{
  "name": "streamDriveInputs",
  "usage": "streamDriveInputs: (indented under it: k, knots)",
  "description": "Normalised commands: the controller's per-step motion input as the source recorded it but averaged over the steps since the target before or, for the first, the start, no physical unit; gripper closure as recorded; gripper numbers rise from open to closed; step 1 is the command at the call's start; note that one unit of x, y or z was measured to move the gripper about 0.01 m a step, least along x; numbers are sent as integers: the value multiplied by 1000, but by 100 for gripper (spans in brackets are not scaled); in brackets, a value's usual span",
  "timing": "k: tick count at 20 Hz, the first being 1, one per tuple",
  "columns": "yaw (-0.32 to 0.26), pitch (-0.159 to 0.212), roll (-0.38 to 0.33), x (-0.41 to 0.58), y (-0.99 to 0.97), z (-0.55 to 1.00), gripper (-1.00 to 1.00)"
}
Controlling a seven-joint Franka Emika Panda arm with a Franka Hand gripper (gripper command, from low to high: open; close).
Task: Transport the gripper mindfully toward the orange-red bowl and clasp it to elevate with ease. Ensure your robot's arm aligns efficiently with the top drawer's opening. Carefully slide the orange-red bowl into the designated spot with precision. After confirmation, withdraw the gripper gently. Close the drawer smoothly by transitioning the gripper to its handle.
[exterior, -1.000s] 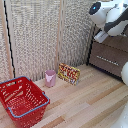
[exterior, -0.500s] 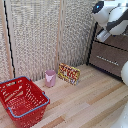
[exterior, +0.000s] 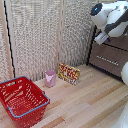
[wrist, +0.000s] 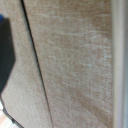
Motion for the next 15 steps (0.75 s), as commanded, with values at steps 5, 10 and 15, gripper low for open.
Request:
streamDriveInputs:
  k: [5,10,15]
  knots:
    - [-108,71,-17,0,44,415,-100]
    - [-257,114,-66,9,10,380,-100]
    - [-82,181,-74,185,-17,218,-100]
